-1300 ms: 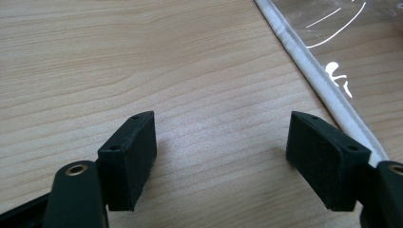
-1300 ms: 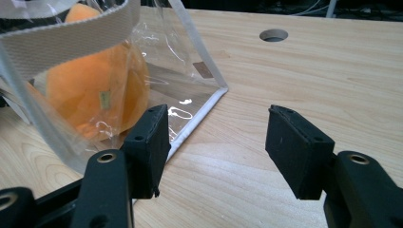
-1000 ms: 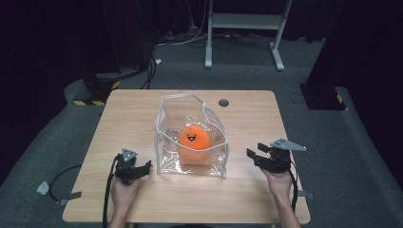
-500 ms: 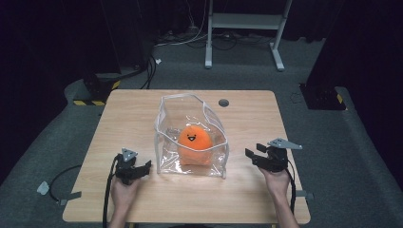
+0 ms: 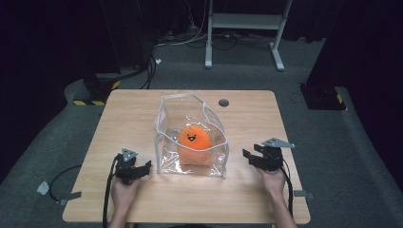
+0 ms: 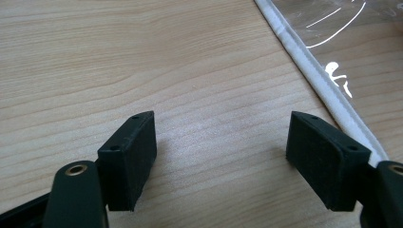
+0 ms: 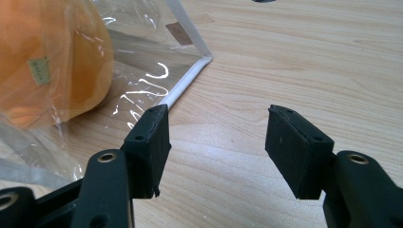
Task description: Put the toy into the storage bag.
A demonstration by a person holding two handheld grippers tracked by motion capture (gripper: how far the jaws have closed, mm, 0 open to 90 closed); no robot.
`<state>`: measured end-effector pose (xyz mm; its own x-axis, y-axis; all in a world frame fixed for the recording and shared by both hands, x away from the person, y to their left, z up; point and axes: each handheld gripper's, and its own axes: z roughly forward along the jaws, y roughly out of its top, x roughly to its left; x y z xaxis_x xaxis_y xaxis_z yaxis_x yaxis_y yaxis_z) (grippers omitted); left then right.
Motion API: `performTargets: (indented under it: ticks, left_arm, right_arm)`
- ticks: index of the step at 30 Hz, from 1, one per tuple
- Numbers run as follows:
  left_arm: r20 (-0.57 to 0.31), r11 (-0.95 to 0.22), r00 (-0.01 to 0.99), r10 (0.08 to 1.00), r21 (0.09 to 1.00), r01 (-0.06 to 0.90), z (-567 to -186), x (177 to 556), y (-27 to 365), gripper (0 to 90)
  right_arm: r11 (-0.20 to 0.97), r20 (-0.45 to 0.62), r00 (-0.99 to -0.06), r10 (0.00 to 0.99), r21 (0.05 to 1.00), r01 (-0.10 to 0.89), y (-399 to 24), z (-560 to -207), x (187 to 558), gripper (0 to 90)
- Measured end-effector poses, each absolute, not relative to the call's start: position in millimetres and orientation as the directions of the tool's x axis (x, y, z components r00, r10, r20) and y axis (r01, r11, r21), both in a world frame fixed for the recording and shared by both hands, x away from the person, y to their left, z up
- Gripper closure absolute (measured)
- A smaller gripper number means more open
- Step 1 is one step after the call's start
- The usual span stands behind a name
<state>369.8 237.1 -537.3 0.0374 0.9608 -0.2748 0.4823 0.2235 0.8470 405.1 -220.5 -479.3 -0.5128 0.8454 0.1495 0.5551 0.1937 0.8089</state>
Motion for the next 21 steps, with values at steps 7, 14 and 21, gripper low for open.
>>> performTargets:
  ticks: [7, 14, 21]
  left_arm:
    - [-0.273, 0.221, 0.038, 0.961, 0.846, 0.485, -537, 370, 237, 25.5]
    - [-0.272, 0.22, 0.039, 0.961, 0.846, 0.485, -537, 370, 237, 25.4]
    - [-0.272, 0.22, 0.039, 0.961, 0.846, 0.485, -537, 370, 237, 25.4]
  right_arm:
    - [0.217, 0.123, -0.504, 0.855, 0.798, 0.562, -219, -485, 408, 40.2]
    - [0.225, 0.116, -0.498, 0.86, 0.789, 0.572, -216, -490, 410, 40.3]
    - [0.239, 0.103, -0.496, 0.862, 0.78, 0.578, -213, -495, 412, 40.3]
